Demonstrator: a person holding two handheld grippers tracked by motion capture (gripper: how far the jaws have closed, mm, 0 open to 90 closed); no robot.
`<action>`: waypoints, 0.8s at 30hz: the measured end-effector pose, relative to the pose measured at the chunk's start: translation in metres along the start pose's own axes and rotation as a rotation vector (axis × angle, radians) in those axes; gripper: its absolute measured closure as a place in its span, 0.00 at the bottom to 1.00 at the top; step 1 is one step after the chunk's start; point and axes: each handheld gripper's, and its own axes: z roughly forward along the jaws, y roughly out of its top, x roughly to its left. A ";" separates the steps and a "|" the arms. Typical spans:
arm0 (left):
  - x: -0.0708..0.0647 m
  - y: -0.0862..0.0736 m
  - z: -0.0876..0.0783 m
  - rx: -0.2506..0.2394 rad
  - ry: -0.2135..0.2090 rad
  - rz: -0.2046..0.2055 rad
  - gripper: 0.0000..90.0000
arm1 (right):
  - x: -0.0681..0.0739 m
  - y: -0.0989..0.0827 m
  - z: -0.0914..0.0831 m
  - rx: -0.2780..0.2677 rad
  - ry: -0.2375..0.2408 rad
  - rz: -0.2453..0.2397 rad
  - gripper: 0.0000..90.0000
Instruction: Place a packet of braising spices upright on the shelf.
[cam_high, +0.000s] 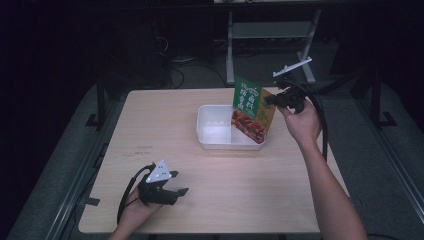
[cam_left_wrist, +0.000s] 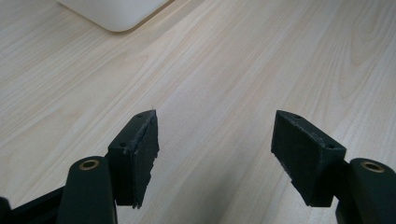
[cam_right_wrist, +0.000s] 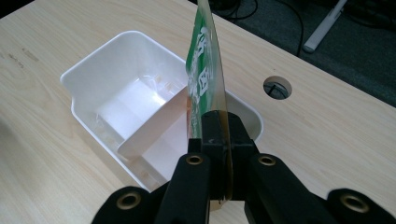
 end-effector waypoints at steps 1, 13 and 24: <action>0.000 0.000 0.000 0.000 0.000 0.000 0.35 | 0.000 0.000 0.000 0.000 0.000 0.000 0.99; 0.000 0.000 0.000 0.000 0.000 0.000 0.35 | -0.005 -0.005 -0.001 0.004 0.006 0.020 0.98; 0.000 0.000 0.000 -0.009 0.000 -0.006 0.35 | -0.008 -0.007 -0.008 -0.011 0.018 0.039 0.84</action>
